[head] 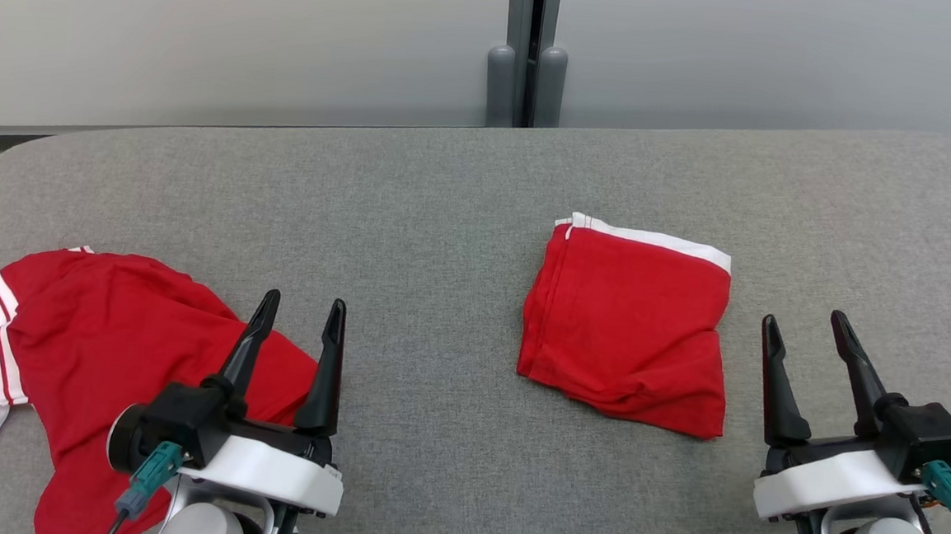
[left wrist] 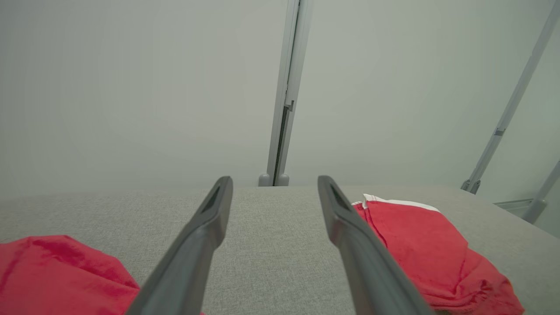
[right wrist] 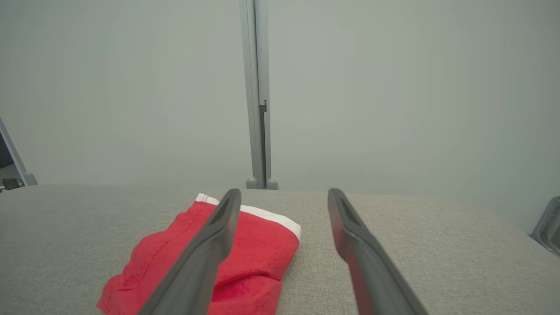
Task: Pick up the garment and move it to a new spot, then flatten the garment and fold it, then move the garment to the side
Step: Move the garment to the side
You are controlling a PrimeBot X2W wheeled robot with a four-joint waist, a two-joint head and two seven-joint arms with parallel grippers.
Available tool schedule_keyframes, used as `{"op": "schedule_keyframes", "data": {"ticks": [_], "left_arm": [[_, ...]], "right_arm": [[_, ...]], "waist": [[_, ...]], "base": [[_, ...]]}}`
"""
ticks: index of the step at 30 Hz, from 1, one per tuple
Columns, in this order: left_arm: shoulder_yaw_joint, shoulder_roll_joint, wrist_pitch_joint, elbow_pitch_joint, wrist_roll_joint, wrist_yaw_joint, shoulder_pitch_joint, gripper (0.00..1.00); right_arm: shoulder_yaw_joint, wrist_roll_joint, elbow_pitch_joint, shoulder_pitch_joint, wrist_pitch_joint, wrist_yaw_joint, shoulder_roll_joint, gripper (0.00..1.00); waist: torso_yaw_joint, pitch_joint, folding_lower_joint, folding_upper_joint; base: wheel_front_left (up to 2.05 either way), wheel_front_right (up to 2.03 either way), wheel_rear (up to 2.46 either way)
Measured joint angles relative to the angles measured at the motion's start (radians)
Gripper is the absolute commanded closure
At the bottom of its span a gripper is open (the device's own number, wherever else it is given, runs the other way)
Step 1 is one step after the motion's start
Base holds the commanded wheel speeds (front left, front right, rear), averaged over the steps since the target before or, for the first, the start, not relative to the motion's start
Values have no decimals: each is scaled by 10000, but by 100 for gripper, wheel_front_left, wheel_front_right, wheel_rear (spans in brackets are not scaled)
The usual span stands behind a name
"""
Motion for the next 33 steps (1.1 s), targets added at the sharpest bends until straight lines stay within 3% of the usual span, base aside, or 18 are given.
{"op": "schedule_keyframes", "data": {"ticks": [17, 24, 25, 26, 27, 33], "left_arm": [[-376, 2, 0, 182, 33, -265, -629, 0], [-424, 6, 0, 242, 33, -280, -747, 0], [-439, 4, 0, 253, 33, -280, -755, 0], [-462, 6, 0, 253, 33, -280, -766, 0], [-483, 6, 0, 255, 33, -280, -785, 0], [-577, 4, 0, 270, 155, -353, -848, 0]], "right_arm": [[-313, 1916, 3576, -1992, 1204, 0, 341, 0], [-232, 2731, 4520, -2748, 1068, -2, 384, 0], [-109, 2734, 4615, -2825, 1003, -4, 337, 37], [36, 2683, 4715, -2890, 928, -2, 293, 61], [167, 2573, 4805, -2938, 832, -2, 224, 100], [744, 1733, 5221, -3158, 295, -2, -84, 100]], "waist": [[858, 1351, 0, 0], [1143, 1688, 0, 0], [1134, 1690, 0, 0], [1117, 1688, 0, 0], [1091, 1680, 0, 0], [787, 1559, 0, 0]], "base": [[0, 0, 0], [0, 0, 0], [0, 0, 0], [0, 0, 0], [0, 0, 0], [0, 0, 0]]}}
